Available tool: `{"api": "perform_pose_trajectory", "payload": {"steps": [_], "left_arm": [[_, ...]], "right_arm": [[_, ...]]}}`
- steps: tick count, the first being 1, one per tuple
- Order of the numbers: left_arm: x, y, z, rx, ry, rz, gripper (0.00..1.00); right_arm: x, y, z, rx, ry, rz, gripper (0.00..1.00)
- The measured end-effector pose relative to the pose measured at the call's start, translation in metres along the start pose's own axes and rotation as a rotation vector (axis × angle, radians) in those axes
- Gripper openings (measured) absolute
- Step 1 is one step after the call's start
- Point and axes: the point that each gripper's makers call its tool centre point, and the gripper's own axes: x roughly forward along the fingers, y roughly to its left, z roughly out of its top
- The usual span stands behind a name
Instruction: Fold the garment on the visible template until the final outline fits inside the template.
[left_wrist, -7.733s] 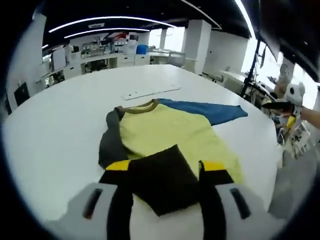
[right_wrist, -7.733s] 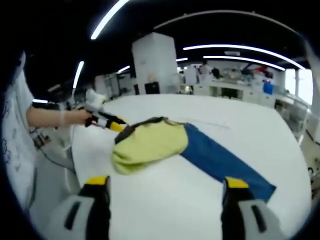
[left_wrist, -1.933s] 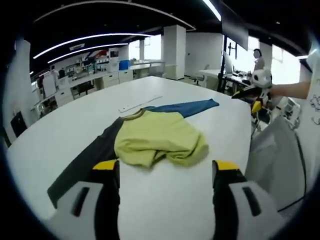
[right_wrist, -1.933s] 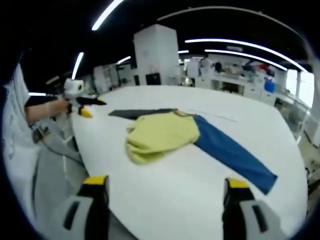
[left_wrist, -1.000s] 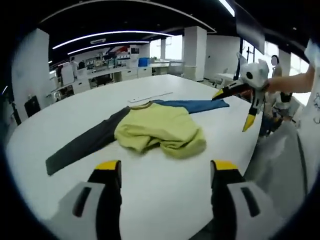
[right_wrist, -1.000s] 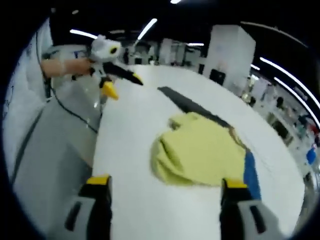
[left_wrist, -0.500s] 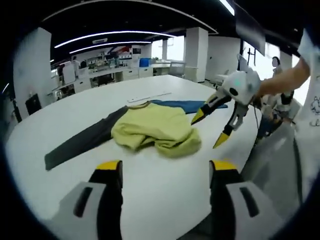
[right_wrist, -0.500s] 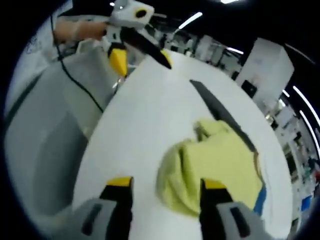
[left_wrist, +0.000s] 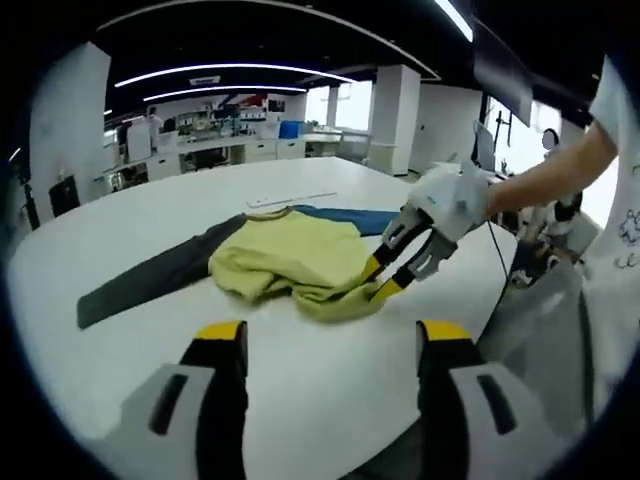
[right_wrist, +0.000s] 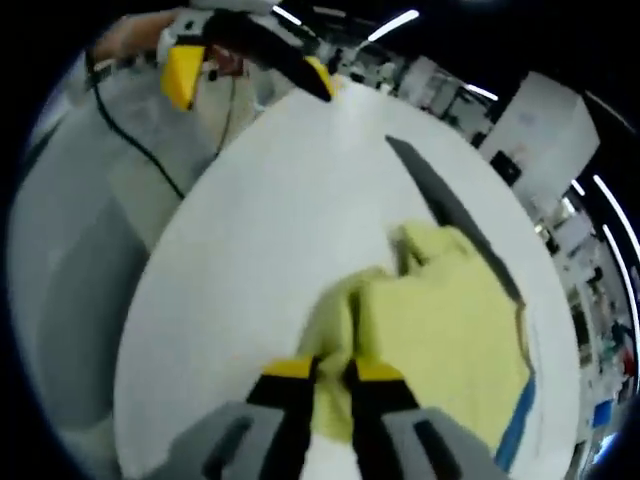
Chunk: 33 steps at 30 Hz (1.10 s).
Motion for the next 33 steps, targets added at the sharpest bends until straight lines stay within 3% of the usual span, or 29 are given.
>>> {"api": "perform_pose_trajectory", "payload": {"steps": [3, 11, 20, 27, 33], "left_arm": [[0.001, 0.001, 0.001, -0.007, -0.002, -0.001, 0.64], [0.004, 0.000, 0.000, -0.023, -0.005, -0.008, 0.63], [0.010, -0.001, -0.003, -0.020, 0.010, -0.029, 0.61], [0.012, -0.001, -0.002, -0.021, 0.010, -0.040, 0.60], [0.015, 0.002, -0.003, -0.021, 0.016, -0.040, 0.58]], "right_arm": [[-0.001, -0.003, 0.000, 0.052, -0.002, 0.005, 0.00], [-0.022, -0.019, 0.021, 0.210, -0.076, 0.038, 0.00], [-0.059, -0.083, 0.062, 0.396, -0.220, -0.031, 0.00], [-0.056, -0.129, 0.063, 0.465, -0.237, -0.094, 0.00], [-0.050, -0.165, 0.053, 0.534, -0.230, -0.163, 0.00]]}}
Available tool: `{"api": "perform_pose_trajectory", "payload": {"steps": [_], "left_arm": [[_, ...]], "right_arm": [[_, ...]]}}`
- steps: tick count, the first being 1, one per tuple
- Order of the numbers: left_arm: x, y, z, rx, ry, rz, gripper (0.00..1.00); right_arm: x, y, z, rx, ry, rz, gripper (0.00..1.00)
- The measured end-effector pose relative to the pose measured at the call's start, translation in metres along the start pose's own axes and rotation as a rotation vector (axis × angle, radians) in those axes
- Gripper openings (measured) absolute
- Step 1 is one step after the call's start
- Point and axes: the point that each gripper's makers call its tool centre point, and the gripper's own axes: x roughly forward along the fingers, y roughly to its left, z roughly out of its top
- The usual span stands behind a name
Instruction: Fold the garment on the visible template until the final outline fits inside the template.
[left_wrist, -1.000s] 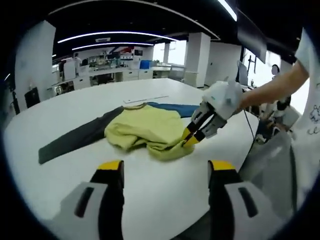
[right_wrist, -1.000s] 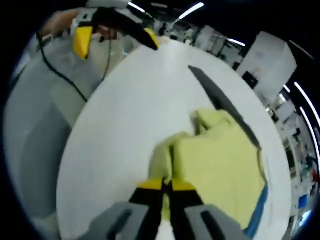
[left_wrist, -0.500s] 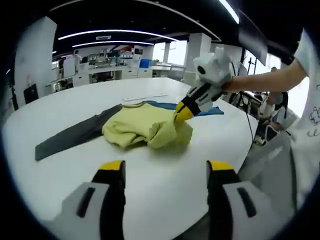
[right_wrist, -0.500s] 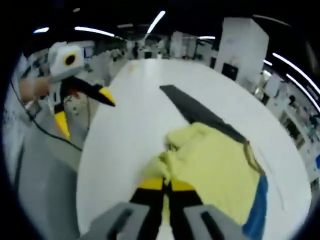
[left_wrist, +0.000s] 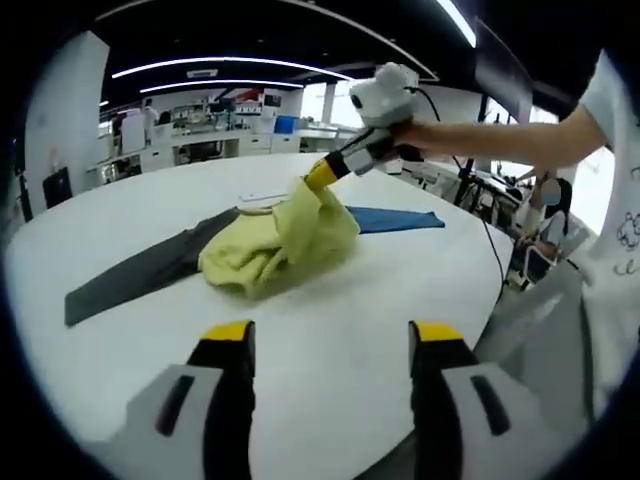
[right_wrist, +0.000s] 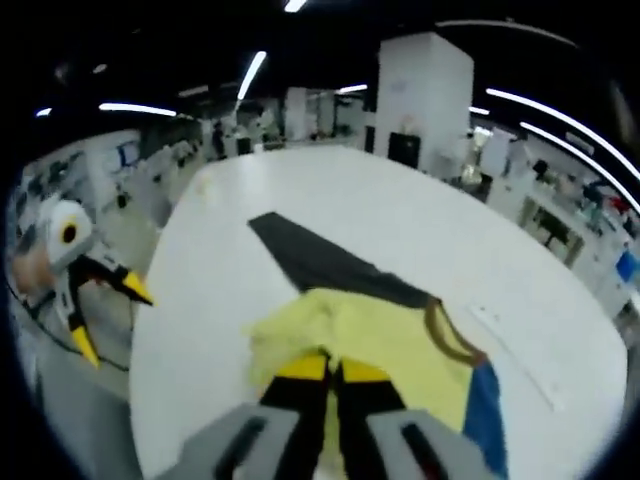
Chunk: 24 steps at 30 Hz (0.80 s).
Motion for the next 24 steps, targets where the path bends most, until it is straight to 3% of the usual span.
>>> {"api": "perform_pose_trajectory", "payload": {"steps": [5, 11, 24], "left_arm": [[0.002, 0.002, -0.001, -0.005, 0.004, 0.002, 0.57], [0.005, 0.003, -0.004, -0.013, 0.014, 0.004, 0.56], [0.010, 0.008, -0.007, -0.035, 0.023, 0.010, 0.55]], "right_arm": [[0.015, -0.038, -0.003, 0.092, 0.010, -0.072, 0.00], [0.030, -0.070, -0.021, 0.160, 0.053, -0.137, 0.00], [0.045, -0.085, -0.057, 0.204, 0.134, -0.176, 0.00]]}}
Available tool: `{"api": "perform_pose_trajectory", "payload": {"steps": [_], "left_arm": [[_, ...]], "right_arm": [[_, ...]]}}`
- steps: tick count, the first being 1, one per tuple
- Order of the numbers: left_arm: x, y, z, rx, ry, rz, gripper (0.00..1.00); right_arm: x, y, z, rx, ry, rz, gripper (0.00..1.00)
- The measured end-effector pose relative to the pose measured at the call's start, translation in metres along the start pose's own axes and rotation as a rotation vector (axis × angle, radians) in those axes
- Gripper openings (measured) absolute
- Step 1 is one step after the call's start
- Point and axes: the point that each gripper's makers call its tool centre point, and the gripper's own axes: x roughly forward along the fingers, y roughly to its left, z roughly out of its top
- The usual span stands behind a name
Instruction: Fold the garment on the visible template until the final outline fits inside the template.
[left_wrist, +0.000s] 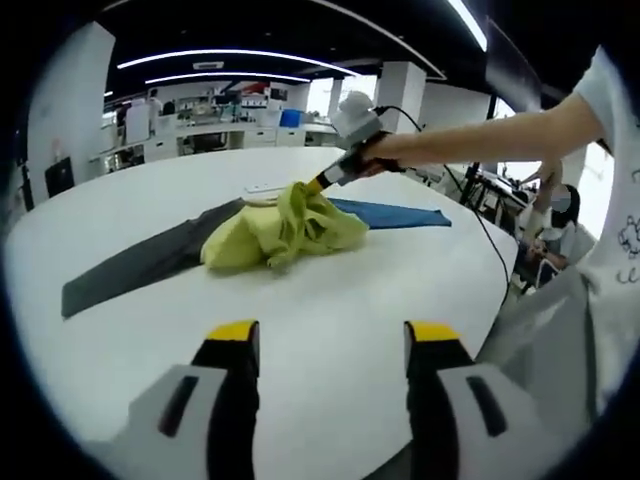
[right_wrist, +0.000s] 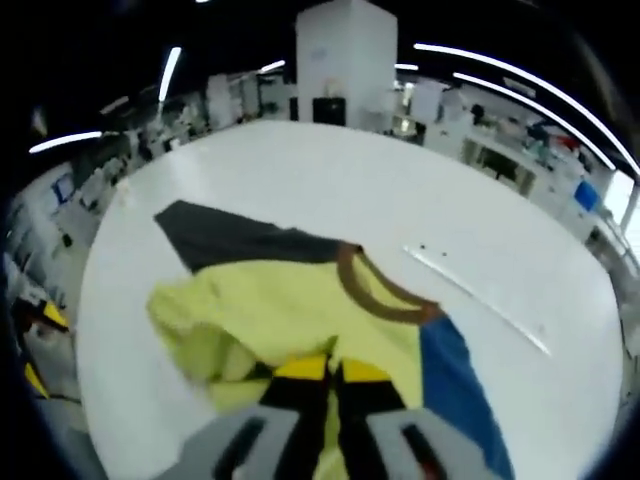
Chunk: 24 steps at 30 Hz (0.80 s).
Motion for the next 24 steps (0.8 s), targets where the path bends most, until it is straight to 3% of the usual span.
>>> {"api": "perform_pose_trajectory", "payload": {"steps": [16, 24], "left_arm": [[0.0031, 0.0006, 0.0016, -0.003, -0.003, -0.013, 0.54], [0.0030, -0.0007, -0.0006, -0.005, -0.001, -0.016, 0.54]], "right_arm": [[-0.0024, 0.0035, -0.0026, -0.033, -0.003, 0.007, 0.00], [-0.0056, 0.0056, 0.0019, -0.051, -0.029, 0.012, 0.18]]}}
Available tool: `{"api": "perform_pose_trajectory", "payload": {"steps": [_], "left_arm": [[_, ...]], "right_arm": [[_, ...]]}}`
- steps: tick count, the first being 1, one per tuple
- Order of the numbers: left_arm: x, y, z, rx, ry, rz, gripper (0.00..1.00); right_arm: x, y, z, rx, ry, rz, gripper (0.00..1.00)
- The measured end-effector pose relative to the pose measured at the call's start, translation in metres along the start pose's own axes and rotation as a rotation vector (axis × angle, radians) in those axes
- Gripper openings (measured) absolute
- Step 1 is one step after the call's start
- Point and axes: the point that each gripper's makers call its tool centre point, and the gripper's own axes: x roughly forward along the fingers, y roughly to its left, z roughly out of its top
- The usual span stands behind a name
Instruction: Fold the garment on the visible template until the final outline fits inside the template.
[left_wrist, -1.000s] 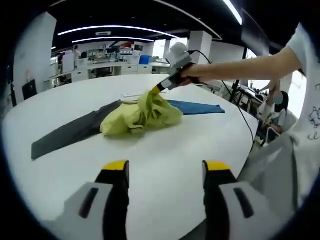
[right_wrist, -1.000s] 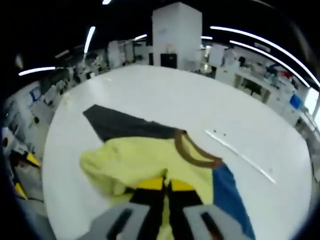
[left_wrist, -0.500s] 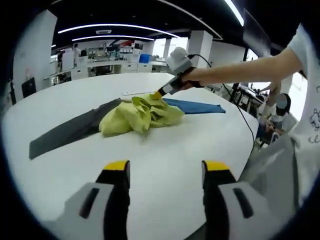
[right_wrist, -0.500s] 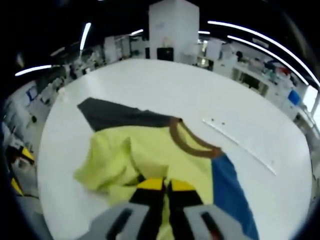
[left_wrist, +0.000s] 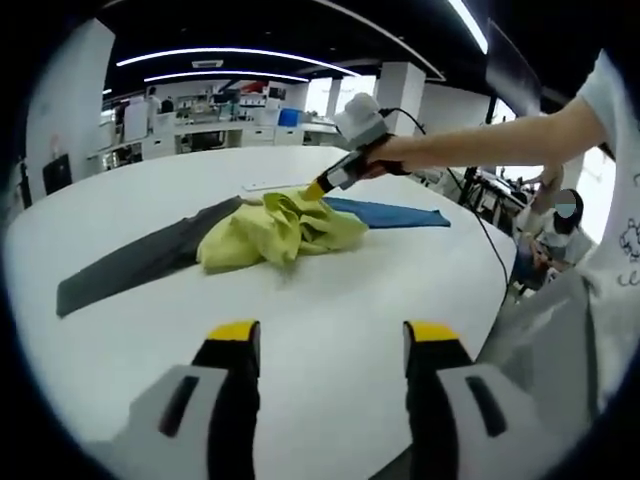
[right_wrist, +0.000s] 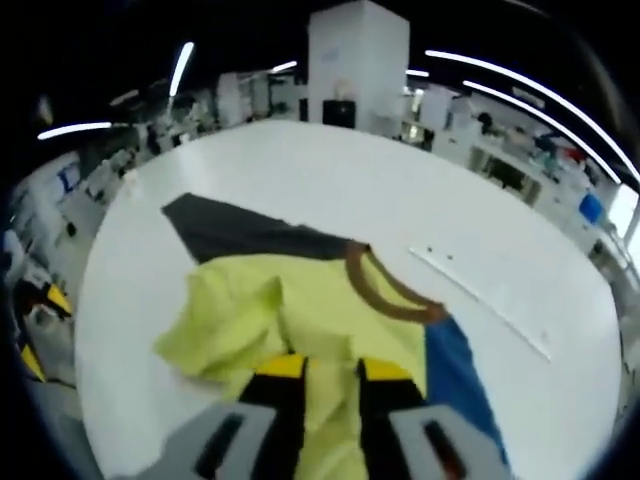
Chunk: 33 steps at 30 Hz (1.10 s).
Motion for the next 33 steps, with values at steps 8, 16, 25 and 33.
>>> {"api": "perform_pose_trajectory", "payload": {"steps": [8, 16, 25, 33], "left_arm": [[0.001, -0.002, 0.000, 0.004, 0.001, -0.009, 0.54], [0.004, -0.003, 0.000, 0.020, 0.007, -0.024, 0.54], [0.014, -0.002, 0.005, 0.046, 0.013, -0.048, 0.53], [0.029, 0.011, 0.010, 0.061, 0.013, -0.037, 0.49]], "right_arm": [[-0.011, 0.012, -0.004, 0.035, -0.035, 0.015, 0.38], [-0.024, 0.017, -0.012, 0.114, -0.065, 0.020, 0.41], [-0.037, 0.024, -0.028, 0.187, -0.074, 0.028, 0.40], [-0.046, 0.044, -0.046, 0.253, -0.074, 0.041, 0.34]]}}
